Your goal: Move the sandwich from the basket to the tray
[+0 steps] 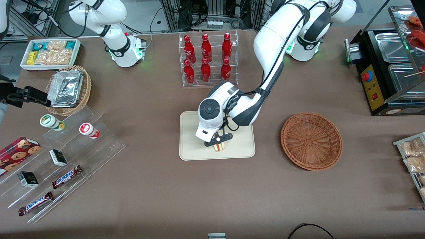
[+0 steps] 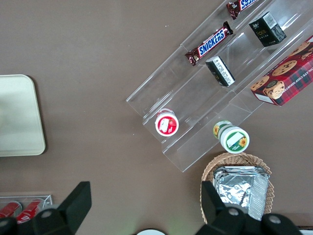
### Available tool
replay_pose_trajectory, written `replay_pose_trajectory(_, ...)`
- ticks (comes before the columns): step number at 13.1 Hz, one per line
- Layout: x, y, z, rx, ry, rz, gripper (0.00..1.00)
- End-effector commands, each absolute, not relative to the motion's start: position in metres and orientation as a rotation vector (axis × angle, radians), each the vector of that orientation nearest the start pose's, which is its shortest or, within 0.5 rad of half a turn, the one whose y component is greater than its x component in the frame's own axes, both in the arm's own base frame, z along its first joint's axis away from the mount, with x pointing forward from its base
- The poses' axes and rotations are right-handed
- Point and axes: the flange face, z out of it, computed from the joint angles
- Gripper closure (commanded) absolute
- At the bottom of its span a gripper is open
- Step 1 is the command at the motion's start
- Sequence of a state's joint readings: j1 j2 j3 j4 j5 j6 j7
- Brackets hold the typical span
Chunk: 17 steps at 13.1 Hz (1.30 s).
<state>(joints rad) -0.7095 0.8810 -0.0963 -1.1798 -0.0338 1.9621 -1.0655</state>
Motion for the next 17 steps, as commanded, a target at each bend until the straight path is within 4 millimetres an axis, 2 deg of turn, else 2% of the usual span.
replay_pose_trajectory(1,0.540,-0.526,0.293,-3.097,-0.502,0.200,0.00)
replay_pose_trajectory(5,0.545,-0.513,0.351,-3.125,-0.462,0.165,0.00)
replay_pose_trajectory(7,0.566,-0.477,0.383,-3.142,-0.341,0.176,0.00)
replay_pose_trajectory(8,0.572,-0.461,0.403,-3.152,-0.256,0.175,0.00)
replay_pose_trajectory(9,0.571,-0.453,0.419,-3.150,-0.200,0.161,0.00)
replay_pose_trajectory(10,0.576,-0.434,0.433,-3.140,-0.207,0.156,0.00)
replay_pose_trajectory(11,0.586,-0.410,0.439,-3.116,-0.264,0.186,0.00)
replay_pose_trajectory(12,0.589,-0.395,0.447,-3.096,-0.271,0.210,0.00)
replay_pose_trajectory(13,0.605,-0.359,0.452,-3.086,-0.305,0.228,0.00)
replay_pose_trajectory(15,0.607,-0.302,0.471,-3.101,-0.145,0.251,0.00)
replay_pose_trajectory(17,0.605,-0.257,0.484,-3.111,-0.064,0.258,0.00)
